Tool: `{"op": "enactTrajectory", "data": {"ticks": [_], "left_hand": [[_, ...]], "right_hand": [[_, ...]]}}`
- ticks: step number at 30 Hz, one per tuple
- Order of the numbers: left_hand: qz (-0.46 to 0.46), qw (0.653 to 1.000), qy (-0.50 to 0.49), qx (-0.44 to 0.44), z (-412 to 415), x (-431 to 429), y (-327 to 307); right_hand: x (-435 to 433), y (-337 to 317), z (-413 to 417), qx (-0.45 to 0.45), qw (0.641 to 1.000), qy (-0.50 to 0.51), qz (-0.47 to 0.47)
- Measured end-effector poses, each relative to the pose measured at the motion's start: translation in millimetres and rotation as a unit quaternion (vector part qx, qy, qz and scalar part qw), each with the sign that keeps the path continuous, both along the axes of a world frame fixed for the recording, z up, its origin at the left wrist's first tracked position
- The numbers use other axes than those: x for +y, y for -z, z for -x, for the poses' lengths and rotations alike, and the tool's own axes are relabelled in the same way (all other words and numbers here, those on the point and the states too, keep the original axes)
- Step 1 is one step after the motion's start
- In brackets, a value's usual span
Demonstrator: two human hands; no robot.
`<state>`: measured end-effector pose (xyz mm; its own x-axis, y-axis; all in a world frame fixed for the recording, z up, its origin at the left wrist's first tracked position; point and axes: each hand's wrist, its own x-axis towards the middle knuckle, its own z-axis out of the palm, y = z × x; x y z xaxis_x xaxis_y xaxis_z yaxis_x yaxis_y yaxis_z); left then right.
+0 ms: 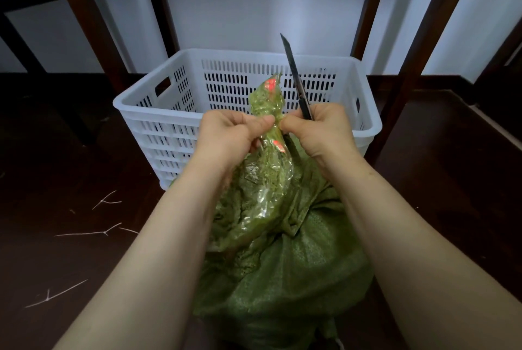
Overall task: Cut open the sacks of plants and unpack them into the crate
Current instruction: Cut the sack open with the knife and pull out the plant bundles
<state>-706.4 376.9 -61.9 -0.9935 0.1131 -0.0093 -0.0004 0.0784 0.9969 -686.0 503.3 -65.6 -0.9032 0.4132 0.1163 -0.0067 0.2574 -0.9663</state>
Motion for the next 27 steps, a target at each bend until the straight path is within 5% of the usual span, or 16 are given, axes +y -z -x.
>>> {"op": "enactTrajectory", "data": {"ticks": [5, 8, 12, 18, 22, 27], "left_hand": [[0.070, 0.996, -0.008, 0.060, -5, 6, -2], [0.052, 0.998, 0.019, 0.023, -3, 2, -1], [0.001, 0.996, 0.076, -0.035, 3, -6, -2], [-0.028, 0.997, 0.072, -0.024, -3, -3, -2], [-0.080, 0.995, 0.051, -0.014, -3, -4, -2], [-0.098, 0.992, 0.059, -0.055, -1, -6, 0]], "right_hand": [[15, 12, 3, -0.012, 0.991, 0.077, -0.107], [24, 13, 3, -0.022, 0.983, 0.081, -0.166], [15, 2, -1, -0.041, 0.996, 0.025, 0.075], [10, -7, -3, -0.065, 0.937, -0.125, 0.319], [9, -5, -8, -0.093, 0.972, -0.117, 0.183], [9, -7, -6, -0.104, 0.984, -0.082, 0.122]]}}
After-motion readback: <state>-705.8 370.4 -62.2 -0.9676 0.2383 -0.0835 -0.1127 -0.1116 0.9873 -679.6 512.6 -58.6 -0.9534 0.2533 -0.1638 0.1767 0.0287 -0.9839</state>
